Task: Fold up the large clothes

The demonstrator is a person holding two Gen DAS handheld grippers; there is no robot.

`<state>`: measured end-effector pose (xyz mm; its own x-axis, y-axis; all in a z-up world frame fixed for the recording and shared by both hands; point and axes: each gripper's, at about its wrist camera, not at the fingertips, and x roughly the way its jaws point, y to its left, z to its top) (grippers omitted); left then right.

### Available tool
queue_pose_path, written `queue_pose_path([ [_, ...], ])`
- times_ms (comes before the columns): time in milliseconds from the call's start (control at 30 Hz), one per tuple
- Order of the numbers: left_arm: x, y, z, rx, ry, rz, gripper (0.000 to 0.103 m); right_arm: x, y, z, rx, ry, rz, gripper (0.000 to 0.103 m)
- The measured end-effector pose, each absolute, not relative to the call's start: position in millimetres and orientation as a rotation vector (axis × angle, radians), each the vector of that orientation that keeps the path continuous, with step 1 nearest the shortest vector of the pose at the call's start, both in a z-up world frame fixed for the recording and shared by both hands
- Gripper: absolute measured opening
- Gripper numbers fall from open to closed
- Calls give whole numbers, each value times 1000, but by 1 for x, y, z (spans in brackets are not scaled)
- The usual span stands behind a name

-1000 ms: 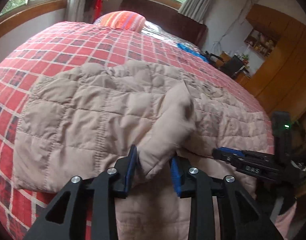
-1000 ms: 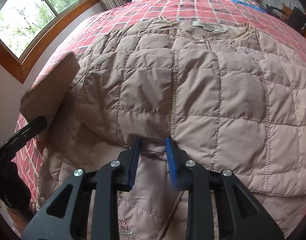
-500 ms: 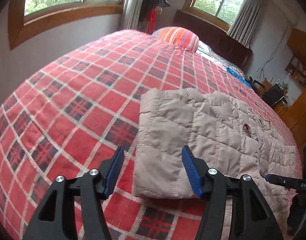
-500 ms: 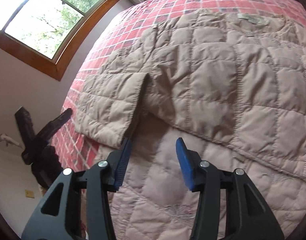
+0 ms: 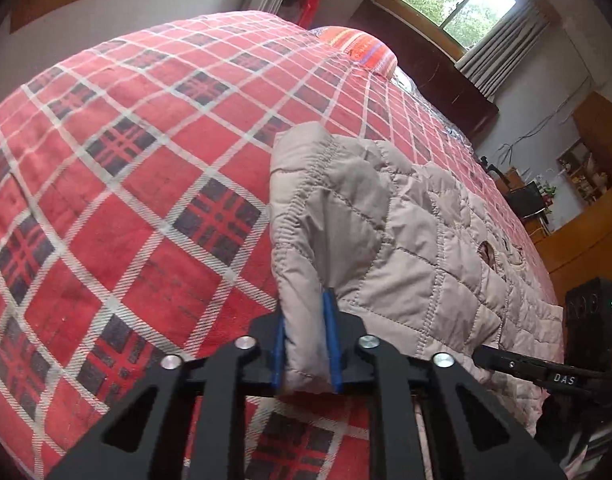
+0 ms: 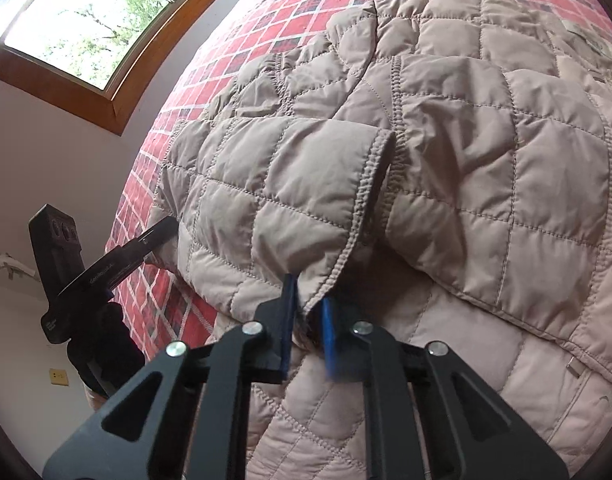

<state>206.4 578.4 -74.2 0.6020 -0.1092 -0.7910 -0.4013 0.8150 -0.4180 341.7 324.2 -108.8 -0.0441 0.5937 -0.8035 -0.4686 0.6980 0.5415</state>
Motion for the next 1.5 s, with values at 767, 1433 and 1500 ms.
queue_pose_path([
  [767, 287, 381, -4, -388, 837, -110, 6, 360, 110, -19, 179, 1078, 596, 5],
  [1433, 309, 337, -43, -341, 953, -219, 33, 380, 43, -99, 260, 1158, 460, 9],
  [1500, 296, 355, -28, -350, 899, -221, 40, 377, 35, -92, 266, 1134, 461, 22],
])
